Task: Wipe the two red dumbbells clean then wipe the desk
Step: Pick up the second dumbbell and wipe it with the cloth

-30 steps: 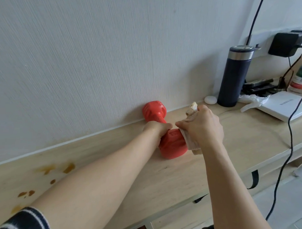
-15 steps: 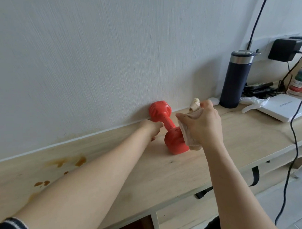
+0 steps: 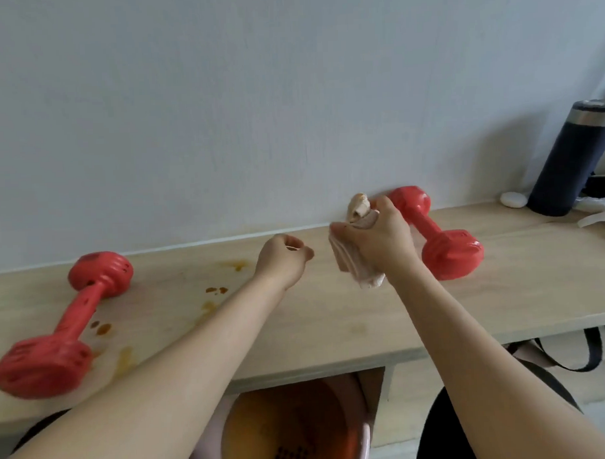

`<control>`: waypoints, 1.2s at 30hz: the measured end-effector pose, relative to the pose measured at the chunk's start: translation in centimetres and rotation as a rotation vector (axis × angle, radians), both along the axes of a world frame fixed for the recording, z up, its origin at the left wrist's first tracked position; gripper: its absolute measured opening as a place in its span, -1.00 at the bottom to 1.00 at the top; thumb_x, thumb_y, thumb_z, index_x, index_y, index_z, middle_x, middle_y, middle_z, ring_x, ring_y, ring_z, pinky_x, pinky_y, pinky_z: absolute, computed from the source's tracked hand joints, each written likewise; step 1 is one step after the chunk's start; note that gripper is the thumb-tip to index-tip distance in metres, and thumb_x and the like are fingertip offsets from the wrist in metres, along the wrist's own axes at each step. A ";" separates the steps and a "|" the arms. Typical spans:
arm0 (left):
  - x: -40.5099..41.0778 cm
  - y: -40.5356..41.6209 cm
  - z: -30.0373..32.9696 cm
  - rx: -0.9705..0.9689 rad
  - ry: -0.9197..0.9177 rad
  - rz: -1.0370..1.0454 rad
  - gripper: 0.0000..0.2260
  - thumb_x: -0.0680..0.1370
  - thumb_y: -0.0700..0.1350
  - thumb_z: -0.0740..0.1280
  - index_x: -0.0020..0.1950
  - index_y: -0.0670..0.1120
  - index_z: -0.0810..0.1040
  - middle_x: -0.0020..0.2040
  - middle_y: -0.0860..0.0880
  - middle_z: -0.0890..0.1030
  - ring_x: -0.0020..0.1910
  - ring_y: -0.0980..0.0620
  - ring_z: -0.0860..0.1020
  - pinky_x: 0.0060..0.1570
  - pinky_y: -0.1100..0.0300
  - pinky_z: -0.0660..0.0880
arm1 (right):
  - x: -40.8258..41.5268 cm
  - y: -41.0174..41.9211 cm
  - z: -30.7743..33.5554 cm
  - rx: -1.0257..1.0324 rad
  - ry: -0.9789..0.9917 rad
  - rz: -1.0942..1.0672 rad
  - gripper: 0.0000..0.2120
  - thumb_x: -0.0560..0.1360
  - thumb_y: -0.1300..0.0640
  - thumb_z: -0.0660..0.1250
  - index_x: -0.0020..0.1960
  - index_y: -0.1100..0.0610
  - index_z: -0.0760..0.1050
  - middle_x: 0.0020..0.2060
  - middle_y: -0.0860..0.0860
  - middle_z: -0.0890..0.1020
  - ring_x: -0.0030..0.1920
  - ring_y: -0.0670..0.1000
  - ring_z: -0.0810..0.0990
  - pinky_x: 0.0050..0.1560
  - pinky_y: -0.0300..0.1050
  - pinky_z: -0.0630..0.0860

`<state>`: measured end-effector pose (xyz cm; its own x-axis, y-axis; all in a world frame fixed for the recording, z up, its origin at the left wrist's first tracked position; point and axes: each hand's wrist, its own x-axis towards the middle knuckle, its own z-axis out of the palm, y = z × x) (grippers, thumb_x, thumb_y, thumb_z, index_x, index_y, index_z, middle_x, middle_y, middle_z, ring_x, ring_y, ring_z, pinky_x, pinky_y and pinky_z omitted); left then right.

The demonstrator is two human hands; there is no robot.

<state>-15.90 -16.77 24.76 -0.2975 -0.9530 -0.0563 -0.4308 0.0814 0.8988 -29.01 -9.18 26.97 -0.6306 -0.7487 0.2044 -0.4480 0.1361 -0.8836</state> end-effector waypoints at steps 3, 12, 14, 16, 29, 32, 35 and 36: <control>4.9 -0.7 0.7 -0.044 -0.005 0.070 -0.85 0.49 -0.13 0.35 0.04 -0.08 0.49 0.01 -0.03 0.56 -0.13 0.03 0.53 -0.26 0.24 0.43 | 3.8 -1.5 0.3 -0.006 -0.029 0.073 -0.48 0.34 0.00 0.50 0.20 0.14 0.39 -0.05 -0.01 0.56 -0.02 0.00 0.55 -0.11 -0.17 0.41; 18.5 -3.7 1.5 -0.275 -0.297 0.249 -0.73 0.48 -0.11 0.33 0.17 -0.09 0.49 0.18 -0.08 0.49 0.08 -0.04 0.49 0.01 0.13 0.44 | 14.7 -6.2 0.0 0.020 -0.140 0.285 -0.48 0.35 0.07 0.50 0.22 0.16 0.39 -0.08 0.04 0.60 -0.05 0.06 0.62 0.00 0.01 0.59; 21.3 -4.0 1.1 -0.350 -0.466 0.318 -0.74 0.47 -0.08 0.33 0.15 -0.07 0.50 0.19 -0.09 0.47 0.16 -0.09 0.47 0.09 0.06 0.44 | 16.7 -6.8 -0.3 0.023 -0.134 0.334 -0.49 0.35 0.08 0.49 0.21 0.16 0.38 -0.11 0.02 0.59 -0.06 0.04 0.61 -0.05 -0.03 0.58; 23.9 -4.0 0.8 -0.371 -0.650 0.374 -0.73 0.47 -0.03 0.31 0.15 -0.04 0.49 0.21 -0.09 0.44 0.20 -0.14 0.44 0.12 0.02 0.41 | 18.5 -7.3 -0.5 0.030 -0.110 0.374 -0.49 0.36 0.08 0.49 0.22 0.14 0.37 -0.13 -0.02 0.56 -0.07 0.02 0.59 -0.10 -0.10 0.53; 26.3 -5.0 1.5 -0.036 -0.902 0.283 -0.70 0.36 0.08 0.43 -0.12 -0.07 0.44 -0.12 -0.04 0.52 -0.09 -0.10 0.54 -0.11 0.17 0.39 | 18.8 -7.9 -1.0 0.024 -0.066 0.396 -0.56 0.36 0.09 0.50 0.14 0.13 0.40 -0.18 -0.05 0.53 -0.15 -0.02 0.55 -0.22 -0.18 0.50; 24.6 -4.6 1.1 -0.078 -0.900 0.214 -0.75 0.32 0.05 0.41 -0.13 -0.06 0.51 -0.16 -0.02 0.58 -0.15 -0.08 0.55 -0.16 0.17 0.36 | 17.5 -7.6 -0.9 0.025 -0.105 0.364 -0.54 0.34 0.09 0.51 0.15 0.16 0.42 -0.12 0.03 0.58 -0.09 0.05 0.60 -0.08 -0.02 0.58; 21.8 -4.2 1.0 -0.135 -0.923 0.132 -0.69 0.31 0.11 0.43 -0.06 -0.04 0.55 -0.16 -0.01 0.59 -0.16 -0.06 0.55 -0.17 0.16 0.33 | 16.1 -7.0 -0.4 -0.002 -0.177 0.335 -0.59 0.36 0.13 0.50 0.13 0.18 0.44 -0.16 0.03 0.59 -0.20 0.00 0.61 -0.24 -0.08 0.58; 20.8 -4.1 0.9 -0.153 -0.933 0.103 -0.66 0.32 0.14 0.43 -0.05 -0.04 0.56 -0.18 0.00 0.59 -0.18 -0.05 0.55 -0.18 0.16 0.33 | 15.6 -6.8 -0.2 -0.020 -0.206 0.328 -0.61 0.37 0.14 0.50 0.12 0.18 0.44 -0.18 0.01 0.58 -0.23 -0.03 0.60 -0.29 -0.13 0.55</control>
<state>4.92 -20.83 25.70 -0.1097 -0.9888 -0.1014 -0.9811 0.0913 0.1709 -13.44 -15.94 26.81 -0.3878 -0.9145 0.1155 -0.2781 -0.0033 -0.9605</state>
